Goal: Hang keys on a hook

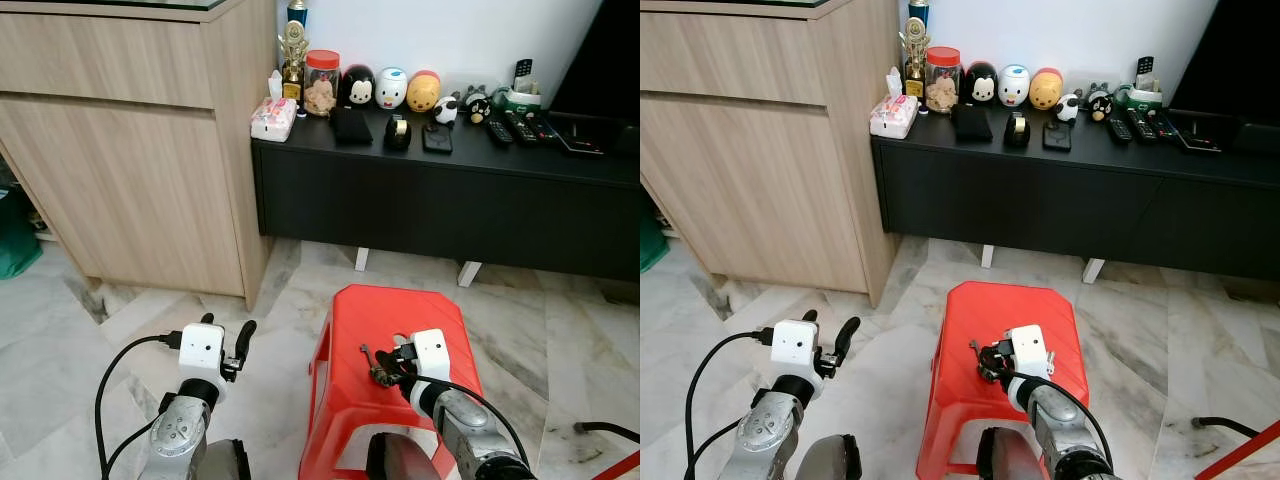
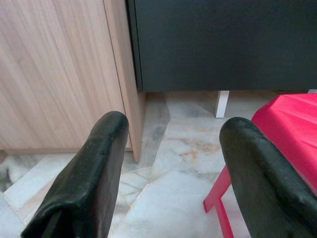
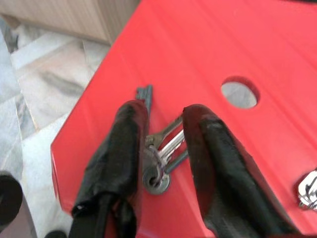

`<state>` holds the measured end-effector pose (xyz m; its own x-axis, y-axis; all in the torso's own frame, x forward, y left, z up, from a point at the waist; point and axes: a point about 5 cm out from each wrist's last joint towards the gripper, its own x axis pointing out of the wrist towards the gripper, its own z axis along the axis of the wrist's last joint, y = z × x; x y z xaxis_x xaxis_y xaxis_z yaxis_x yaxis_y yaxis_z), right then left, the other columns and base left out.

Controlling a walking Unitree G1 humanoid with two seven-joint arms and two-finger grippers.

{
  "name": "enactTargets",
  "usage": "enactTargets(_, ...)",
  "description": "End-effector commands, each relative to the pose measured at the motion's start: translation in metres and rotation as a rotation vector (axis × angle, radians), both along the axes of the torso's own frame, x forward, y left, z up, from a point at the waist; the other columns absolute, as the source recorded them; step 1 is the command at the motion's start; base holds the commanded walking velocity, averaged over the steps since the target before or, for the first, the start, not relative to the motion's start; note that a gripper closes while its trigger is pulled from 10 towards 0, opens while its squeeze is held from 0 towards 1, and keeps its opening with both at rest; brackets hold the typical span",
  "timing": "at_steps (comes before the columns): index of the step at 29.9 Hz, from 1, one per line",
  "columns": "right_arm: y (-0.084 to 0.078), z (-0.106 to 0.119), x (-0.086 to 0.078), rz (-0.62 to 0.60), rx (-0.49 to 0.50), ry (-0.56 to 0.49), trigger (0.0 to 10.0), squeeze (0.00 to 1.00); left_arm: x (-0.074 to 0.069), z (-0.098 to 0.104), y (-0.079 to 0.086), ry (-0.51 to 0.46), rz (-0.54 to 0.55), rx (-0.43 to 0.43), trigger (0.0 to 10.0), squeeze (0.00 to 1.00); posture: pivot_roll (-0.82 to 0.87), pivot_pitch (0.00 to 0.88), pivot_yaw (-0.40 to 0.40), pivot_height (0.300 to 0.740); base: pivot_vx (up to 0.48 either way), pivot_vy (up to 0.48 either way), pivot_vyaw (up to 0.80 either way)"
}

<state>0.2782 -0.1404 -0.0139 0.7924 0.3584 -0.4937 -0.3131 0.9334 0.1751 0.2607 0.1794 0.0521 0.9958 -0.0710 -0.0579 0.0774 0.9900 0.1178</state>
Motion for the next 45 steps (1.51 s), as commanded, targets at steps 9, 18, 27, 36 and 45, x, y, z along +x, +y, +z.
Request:
enactTargets(9,-0.001,-0.003,0.0,0.052,-0.028,0.059,10.0,0.0,-0.004,-0.006,-0.001,0.027,-0.003,0.001,10.0,0.0,0.06,0.0,-0.092,0.586,0.0,0.0,0.0)
enactTargets(18,0.001,-0.005,-0.001,0.06,-0.023,0.083,10.0,0.0,-0.007,-0.007,-0.002,0.029,-0.003,0.001,10.0,0.0,0.07,0.0,-0.097,0.586,0.0,0.0,0.0)
enactTargets(27,0.0,-0.009,-0.005,0.051,-0.034,0.106,10.0,0.0,-0.012,-0.007,-0.002,0.031,-0.001,-0.001,10.0,0.0,0.08,0.0,-0.101,0.586,0.0,0.0,0.0)
enactTargets(36,-0.001,-0.01,-0.006,0.032,-0.036,0.101,10.0,0.0,-0.018,-0.01,-0.003,0.041,0.001,-0.001,10.0,0.0,0.08,0.0,-0.103,0.586,0.0,0.0,0.0)
enactTargets(45,0.003,0.002,0.004,0.032,0.006,0.015,10.0,0.0,-0.032,-0.011,0.0,0.048,0.009,0.006,10.0,0.0,0.09,0.041,-0.103,0.586,0.0,0.0,0.0)
